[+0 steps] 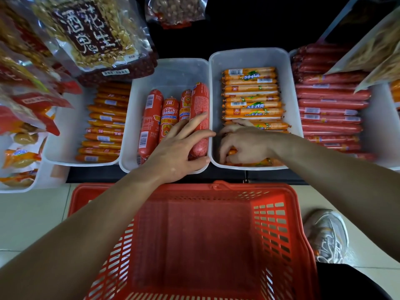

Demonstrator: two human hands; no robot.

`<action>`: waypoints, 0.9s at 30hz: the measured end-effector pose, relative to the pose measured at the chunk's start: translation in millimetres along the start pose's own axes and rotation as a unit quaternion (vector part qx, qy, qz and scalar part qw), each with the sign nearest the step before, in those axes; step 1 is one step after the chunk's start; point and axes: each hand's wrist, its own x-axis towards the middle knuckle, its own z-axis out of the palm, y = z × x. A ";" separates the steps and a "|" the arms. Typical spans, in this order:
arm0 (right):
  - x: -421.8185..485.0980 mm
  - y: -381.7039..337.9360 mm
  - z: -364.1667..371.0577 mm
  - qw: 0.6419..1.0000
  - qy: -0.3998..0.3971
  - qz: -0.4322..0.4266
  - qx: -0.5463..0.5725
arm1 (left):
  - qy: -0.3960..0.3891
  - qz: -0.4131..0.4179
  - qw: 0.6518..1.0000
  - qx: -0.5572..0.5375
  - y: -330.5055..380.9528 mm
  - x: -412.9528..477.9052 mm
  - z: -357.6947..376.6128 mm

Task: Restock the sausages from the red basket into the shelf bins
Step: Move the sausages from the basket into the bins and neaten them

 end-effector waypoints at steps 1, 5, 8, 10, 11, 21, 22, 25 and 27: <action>1.3 0.4 -1.1 1.000 -0.008 0.005 0.004 | -0.002 -0.002 1.000 0.000 0.2 0.0 -0.4; 2.4 -1.1 -6.7 1.000 -0.021 0.007 0.020 | -0.003 -0.003 1.000 -0.002 0.3 0.5 -1.5; -8.6 -3.7 -12.4 0.984 0.047 -0.010 0.171 | -0.001 -0.001 1.000 0.003 0.3 0.3 -1.7; -24.2 4.0 -18.0 0.958 0.117 0.015 0.261 | -0.001 -0.008 1.000 0.006 2.9 -0.1 -2.5; -33.0 12.0 -19.0 0.957 0.155 0.033 0.242 | 0.007 -0.016 1.000 0.007 5.2 0.0 -3.0; -65.4 42.0 11.2 0.972 0.182 0.132 -0.069 | 0.045 -0.038 0.998 -0.032 83.3 19.6 3.2; -66.4 39.7 9.7 0.973 0.188 0.121 -0.057 | 0.041 -0.045 0.998 -0.025 81.4 20.8 3.1; -59.5 22.4 1.3 0.982 0.186 0.038 -0.007 | 0.080 -0.017 0.994 0.077 59.1 16.8 -6.6; -39.5 3.1 -5.2 0.991 0.131 -0.015 0.019 | 0.088 0.022 0.981 0.171 40.1 11.7 -14.8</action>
